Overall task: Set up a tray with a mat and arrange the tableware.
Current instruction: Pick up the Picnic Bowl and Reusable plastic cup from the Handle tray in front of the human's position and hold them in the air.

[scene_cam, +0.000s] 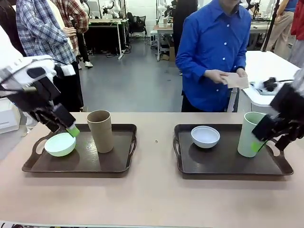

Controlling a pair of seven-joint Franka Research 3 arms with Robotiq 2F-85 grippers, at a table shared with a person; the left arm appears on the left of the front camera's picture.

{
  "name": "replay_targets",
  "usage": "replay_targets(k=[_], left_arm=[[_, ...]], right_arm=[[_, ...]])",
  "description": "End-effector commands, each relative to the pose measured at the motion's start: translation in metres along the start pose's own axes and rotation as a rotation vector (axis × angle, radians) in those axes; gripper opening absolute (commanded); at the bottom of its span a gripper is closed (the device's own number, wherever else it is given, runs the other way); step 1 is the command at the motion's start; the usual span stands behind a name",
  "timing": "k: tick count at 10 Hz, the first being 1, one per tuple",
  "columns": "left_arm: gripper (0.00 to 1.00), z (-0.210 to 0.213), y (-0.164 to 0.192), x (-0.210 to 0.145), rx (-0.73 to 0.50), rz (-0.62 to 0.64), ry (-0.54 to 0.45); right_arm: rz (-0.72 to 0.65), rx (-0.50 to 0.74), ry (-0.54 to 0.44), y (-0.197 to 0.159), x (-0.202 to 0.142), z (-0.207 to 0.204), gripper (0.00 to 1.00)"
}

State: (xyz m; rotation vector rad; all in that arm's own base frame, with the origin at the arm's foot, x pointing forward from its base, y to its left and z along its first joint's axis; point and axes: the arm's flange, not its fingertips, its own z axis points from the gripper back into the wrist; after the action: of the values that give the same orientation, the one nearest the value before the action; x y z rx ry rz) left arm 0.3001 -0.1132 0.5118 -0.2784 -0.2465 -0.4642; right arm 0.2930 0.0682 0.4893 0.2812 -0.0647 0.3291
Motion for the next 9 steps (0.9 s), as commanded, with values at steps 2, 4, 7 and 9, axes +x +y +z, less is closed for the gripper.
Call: replay_targets(k=[2, 4, 7, 9], left_arm=[[1.00, 0.027, 0.036, -0.003, -0.230, 0.097, -0.085], [1.00, 0.035, 0.066, -0.022, -0.446, 0.157, -0.179], [1.00, 0.043, 0.115, -0.062, -0.664, 0.229, -0.323], [1.00, 0.040, 0.148, -0.082, -0.710, 0.316, -0.350]], right_arm=[[-0.065, 0.371, -0.041, -0.071, -0.011, 0.034, 1.00], [-0.061, 0.561, -0.101, -0.110, -0.032, 0.047, 1.00], [-0.044, 0.847, -0.186, -0.172, -0.059, 0.061, 1.00], [-0.061, 0.939, -0.200, -0.199, -0.066, 0.059, 1.00]])
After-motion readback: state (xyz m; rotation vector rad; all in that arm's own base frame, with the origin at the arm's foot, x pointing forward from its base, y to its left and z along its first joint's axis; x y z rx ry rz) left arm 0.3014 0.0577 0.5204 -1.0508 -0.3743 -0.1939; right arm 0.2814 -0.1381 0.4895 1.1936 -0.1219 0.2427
